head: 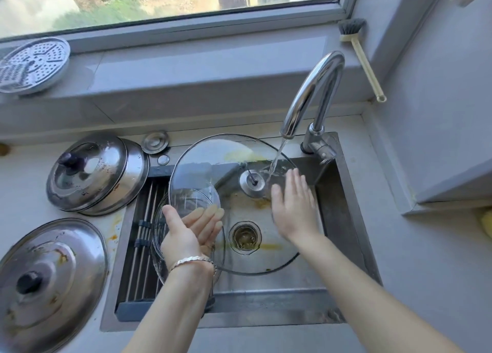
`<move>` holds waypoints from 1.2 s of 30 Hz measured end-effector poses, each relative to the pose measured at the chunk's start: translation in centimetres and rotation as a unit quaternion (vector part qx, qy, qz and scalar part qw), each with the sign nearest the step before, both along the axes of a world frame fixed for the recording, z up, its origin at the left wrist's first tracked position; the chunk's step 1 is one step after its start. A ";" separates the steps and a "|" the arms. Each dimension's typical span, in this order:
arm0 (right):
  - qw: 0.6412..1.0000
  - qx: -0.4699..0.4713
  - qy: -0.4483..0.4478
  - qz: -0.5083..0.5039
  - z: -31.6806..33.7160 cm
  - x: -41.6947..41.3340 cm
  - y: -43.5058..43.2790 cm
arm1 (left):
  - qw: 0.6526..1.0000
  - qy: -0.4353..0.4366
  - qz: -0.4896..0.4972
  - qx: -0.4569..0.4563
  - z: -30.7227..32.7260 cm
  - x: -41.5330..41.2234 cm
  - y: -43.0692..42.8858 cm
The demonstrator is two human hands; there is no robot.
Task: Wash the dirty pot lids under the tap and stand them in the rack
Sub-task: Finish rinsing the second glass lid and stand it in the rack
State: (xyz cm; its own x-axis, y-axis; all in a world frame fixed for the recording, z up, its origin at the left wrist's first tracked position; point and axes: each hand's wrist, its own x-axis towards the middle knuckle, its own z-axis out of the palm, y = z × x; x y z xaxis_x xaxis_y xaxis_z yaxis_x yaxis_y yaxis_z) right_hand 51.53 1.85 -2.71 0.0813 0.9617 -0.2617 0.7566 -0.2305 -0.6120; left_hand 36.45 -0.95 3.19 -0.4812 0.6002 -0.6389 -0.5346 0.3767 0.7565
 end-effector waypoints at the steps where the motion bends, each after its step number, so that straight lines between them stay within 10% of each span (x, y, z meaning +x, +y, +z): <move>1: 1.000 -0.006 0.017 -0.005 -0.2 0.9 1.5 | 1.000 0.009 -0.017 -0.005 0.2 -0.3 -0.3; 11: 0.951 0.127 0.037 0.279 1.1 0.7 4.8 | 0.991 0.048 -0.124 -0.027 0.6 -0.5 -0.3; 17: 0.991 -0.029 0.092 0.088 -2.8 3.7 3.2 | 0.994 0.040 -0.098 -0.027 0.2 -0.5 0.1; 36: 0.944 -0.008 -0.177 0.278 5.8 5.7 -3.8 | 0.976 -0.127 -0.135 -0.114 -1.9 6.4 2.9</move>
